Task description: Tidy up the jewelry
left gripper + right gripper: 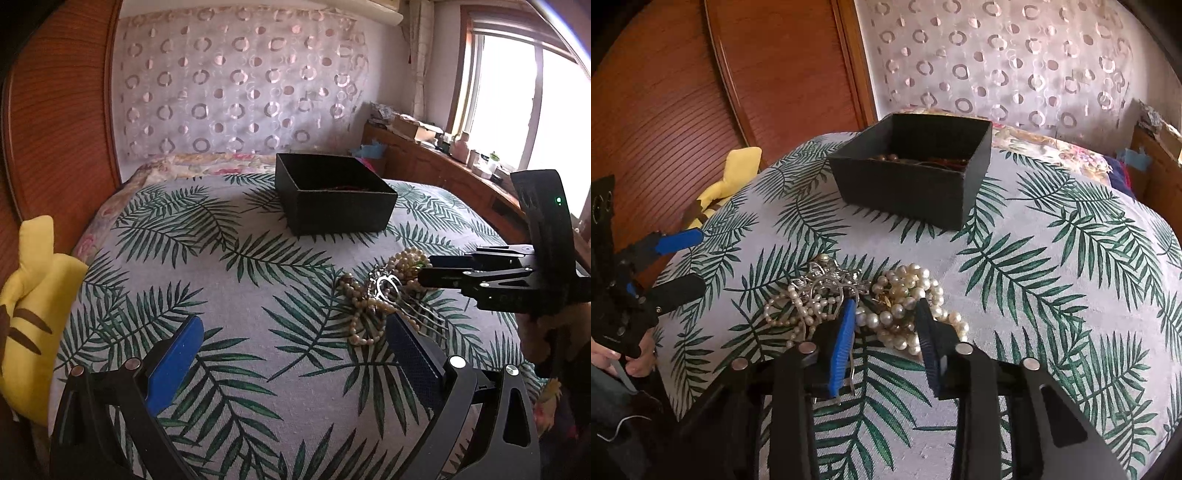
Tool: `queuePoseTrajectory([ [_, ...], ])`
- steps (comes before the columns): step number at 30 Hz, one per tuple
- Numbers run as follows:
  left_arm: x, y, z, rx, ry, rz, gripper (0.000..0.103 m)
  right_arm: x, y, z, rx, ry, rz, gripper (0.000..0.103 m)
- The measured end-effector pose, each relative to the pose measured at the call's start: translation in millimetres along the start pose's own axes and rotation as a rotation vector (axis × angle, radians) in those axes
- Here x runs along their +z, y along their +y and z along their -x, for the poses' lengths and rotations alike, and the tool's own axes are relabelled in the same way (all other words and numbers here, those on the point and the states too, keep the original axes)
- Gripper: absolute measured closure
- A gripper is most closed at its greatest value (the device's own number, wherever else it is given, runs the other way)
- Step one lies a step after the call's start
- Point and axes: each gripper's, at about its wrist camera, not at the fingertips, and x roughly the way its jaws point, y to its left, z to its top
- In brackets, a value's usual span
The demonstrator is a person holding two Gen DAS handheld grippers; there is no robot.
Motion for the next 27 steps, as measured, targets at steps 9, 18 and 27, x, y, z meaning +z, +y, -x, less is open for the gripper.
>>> queuePoseTrajectory([
  [9,-2.0,-1.2,2.8,-0.007,0.002,0.008,0.008,2.1,3.1,19.9,0.006,-0.056,0.024,0.095],
  [18,-3.3,-7.4,0.7,-0.018,0.012,0.004,0.008,17.5,-0.4,70.4,-0.030,-0.159,0.043,0.095],
  [27,-4.7,-12.0,-3.7,-0.028,0.025,-0.006,0.008,8.3,-4.9,108.0,-0.086,-0.245,0.032,0.095],
])
